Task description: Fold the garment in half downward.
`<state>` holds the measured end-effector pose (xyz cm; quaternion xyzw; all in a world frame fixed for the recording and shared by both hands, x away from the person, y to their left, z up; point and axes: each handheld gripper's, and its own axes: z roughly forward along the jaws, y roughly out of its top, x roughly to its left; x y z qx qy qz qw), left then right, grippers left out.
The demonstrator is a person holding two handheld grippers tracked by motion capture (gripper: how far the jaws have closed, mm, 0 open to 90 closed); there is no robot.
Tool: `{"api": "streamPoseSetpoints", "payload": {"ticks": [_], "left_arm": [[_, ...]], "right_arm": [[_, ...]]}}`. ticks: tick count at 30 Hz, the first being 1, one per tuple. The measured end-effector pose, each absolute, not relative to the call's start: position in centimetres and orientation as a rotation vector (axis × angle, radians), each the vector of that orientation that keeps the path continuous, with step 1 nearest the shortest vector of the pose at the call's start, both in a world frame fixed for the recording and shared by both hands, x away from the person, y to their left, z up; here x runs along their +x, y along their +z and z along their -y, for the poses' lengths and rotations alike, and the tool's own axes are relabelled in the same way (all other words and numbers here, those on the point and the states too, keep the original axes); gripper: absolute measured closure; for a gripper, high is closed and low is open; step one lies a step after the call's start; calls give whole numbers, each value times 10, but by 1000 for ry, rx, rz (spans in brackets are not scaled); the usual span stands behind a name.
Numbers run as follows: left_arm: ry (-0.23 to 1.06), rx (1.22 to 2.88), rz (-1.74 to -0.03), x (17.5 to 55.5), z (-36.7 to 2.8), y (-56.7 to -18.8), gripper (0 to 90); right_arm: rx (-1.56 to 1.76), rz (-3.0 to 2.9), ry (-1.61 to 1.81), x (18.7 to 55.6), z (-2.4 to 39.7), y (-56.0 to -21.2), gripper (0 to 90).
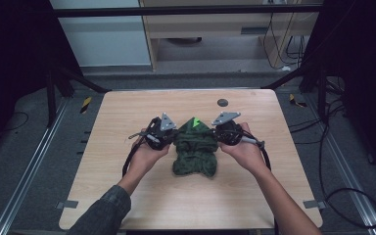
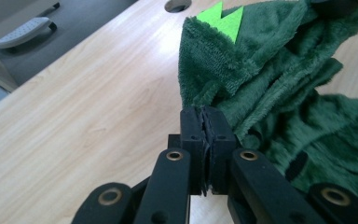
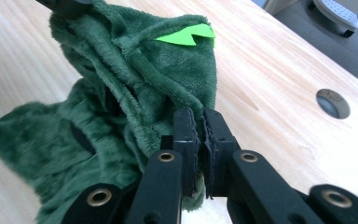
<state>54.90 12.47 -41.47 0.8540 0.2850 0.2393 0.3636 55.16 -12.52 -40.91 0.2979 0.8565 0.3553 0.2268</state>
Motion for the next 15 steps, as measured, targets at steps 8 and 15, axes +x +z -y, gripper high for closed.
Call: {"api": "streamPoseSetpoints", "payload": {"ticks": [8, 15], "left_arm": [[593, 2194, -723, 538, -128, -420, 877], [564, 2178, -712, 523, -130, -427, 877]], "right_arm": [[796, -2370, 986, 533, 124, -420, 852], [778, -2380, 1012, 515, 126, -429, 851]]}}
